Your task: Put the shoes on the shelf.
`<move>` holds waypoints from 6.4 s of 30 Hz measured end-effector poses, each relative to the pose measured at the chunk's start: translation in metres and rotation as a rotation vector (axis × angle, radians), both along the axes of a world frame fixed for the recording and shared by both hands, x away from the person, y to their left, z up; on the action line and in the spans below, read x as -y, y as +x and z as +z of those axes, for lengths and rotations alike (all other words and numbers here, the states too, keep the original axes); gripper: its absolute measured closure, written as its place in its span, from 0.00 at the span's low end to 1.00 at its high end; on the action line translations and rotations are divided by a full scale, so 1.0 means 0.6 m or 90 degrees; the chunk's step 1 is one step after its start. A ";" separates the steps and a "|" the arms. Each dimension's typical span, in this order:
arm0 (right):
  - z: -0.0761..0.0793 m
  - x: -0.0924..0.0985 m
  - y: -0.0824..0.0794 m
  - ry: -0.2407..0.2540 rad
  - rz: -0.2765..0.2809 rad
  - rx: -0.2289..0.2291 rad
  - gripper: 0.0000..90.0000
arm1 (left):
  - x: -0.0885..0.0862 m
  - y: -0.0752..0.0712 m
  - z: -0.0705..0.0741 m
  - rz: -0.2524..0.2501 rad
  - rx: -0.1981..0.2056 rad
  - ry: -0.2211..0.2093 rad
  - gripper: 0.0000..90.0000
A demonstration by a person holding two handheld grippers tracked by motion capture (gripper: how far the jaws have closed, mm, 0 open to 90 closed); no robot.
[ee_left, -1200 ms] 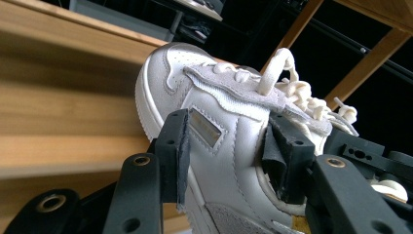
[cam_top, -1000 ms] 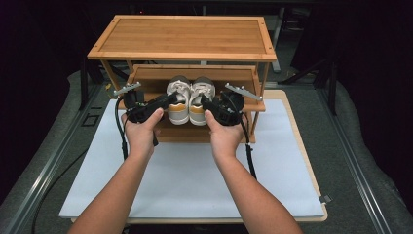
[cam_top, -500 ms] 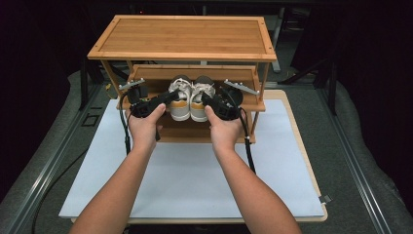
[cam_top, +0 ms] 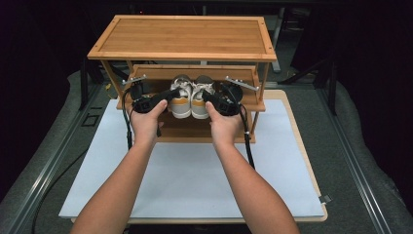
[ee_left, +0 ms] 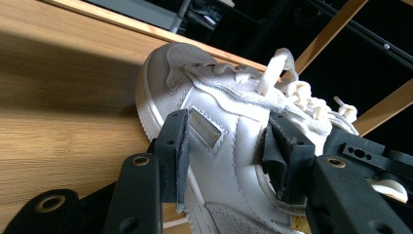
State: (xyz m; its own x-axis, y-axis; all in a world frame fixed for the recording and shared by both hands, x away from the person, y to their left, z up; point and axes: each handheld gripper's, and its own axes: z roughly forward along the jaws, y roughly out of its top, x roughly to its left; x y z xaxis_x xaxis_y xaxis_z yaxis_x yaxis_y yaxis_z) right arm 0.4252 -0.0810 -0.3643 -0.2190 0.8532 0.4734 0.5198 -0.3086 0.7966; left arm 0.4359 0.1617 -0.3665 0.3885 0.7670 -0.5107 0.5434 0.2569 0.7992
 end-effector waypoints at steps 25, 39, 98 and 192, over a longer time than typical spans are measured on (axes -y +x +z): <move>0.007 0.009 0.026 -0.003 0.033 -0.029 0.53 | -0.004 0.021 0.005 -0.007 -0.017 -0.002 0.55; 0.013 0.010 0.022 -0.012 0.034 -0.020 0.53 | -0.011 0.017 0.012 -0.014 -0.018 0.005 0.53; -0.004 0.051 -0.043 -0.047 0.086 0.032 1.00 | -0.042 -0.040 -0.016 -0.071 0.001 0.029 1.00; -0.004 0.029 0.038 -0.053 0.096 0.013 1.00 | -0.026 0.032 -0.019 -0.057 0.002 0.047 1.00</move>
State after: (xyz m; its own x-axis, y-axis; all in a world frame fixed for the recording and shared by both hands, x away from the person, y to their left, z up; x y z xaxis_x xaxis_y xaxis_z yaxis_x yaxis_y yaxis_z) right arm 0.4479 -0.0986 -0.3670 -0.3562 0.8463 0.3961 0.5385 -0.1605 0.8272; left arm 0.4549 0.1773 -0.3782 0.4591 0.7643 -0.4528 0.5585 0.1481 0.8162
